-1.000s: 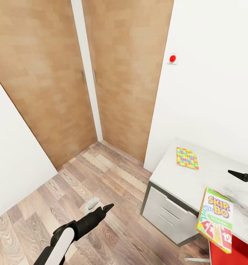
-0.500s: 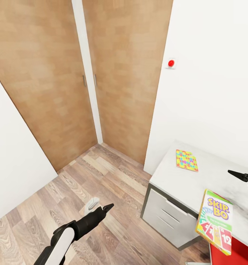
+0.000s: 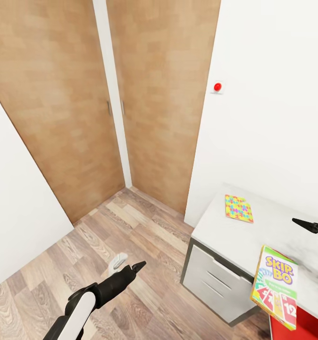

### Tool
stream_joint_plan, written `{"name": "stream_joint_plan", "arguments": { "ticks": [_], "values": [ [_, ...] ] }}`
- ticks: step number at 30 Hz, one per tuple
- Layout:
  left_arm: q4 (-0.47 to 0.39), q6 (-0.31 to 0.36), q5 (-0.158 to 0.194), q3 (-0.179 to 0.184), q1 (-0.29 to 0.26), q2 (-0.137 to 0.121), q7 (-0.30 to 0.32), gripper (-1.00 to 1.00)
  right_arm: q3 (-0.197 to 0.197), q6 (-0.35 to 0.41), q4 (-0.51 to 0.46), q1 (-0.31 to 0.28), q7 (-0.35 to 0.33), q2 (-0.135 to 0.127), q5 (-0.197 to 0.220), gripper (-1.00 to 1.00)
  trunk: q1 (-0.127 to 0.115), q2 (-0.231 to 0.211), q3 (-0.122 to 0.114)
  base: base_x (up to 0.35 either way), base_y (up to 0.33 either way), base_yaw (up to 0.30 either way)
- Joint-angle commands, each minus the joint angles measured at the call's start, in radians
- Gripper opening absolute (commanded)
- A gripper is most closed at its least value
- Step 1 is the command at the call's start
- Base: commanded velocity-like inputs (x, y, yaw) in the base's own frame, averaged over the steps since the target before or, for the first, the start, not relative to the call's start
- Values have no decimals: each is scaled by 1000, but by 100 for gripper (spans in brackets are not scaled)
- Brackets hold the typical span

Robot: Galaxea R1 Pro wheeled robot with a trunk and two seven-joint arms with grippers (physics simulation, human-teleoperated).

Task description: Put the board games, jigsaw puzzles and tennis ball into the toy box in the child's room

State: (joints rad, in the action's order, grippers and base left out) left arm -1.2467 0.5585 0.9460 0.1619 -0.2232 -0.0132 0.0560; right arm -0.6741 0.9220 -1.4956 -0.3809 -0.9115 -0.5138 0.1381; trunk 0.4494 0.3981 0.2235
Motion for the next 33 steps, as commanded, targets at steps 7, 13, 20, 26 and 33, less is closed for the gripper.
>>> {"name": "stream_joint_plan", "arguments": {
  "ticks": [7, 13, 20, 26, 33],
  "values": [
    [0, 3, 2, 1, -1, -1, -1, 100, -1, 6, 0, -1, -1, 0, 3, 100, 1, 2, -10, 0, 0, 0],
    [1, 3, 2, 0, -1, 0, -3, 100, -1, 6, 0, -1, -1, 0, 3, 100, 1, 2, -20, 0, 0, 0],
    [1, 3, 2, 0, -2, 1, -4, 100, 0, 6, 0, -1, -1, 0, 3, 100, 1, 2, -31, 0, 0, 0],
    [1, 3, 2, 1, -2, 1, -5, 100, 0, 6, 0, -1, -1, 1, 3, 100, 1, 2, -41, 0, 0, 0],
    [1, 3, 2, 0, -2, 1, -6, 100, 0, 6, 0, -1, -1, 1, 3, 100, 1, 2, -52, 0, 0, 0]
  ]
}}
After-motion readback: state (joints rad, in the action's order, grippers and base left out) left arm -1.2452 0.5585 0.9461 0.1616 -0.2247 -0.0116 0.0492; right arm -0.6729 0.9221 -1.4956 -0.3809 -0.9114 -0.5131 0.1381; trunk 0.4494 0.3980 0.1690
